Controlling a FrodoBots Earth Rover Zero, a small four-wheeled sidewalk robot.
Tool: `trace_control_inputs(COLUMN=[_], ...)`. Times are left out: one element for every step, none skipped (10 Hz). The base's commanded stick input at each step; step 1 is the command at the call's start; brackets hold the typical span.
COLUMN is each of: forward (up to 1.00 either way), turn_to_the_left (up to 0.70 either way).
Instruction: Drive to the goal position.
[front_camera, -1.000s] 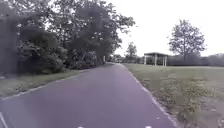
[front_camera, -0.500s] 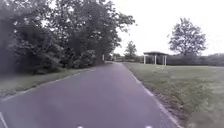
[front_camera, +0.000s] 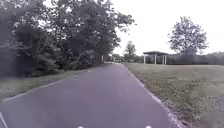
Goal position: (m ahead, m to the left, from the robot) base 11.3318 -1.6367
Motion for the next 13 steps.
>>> trace_control_inputs(forward=[0.7,0.7,0.7,0.7,0.7,0.7,0.7,0.7,0.7,0.7,0.7,0.7,0.7], turn_to_the_left=[-0.01,-0.02,-0.02,-0.03,-0.03,-0.02,-0.03,-0.03,-0.03,-0.02,-0.02,-0.03,-0.03])
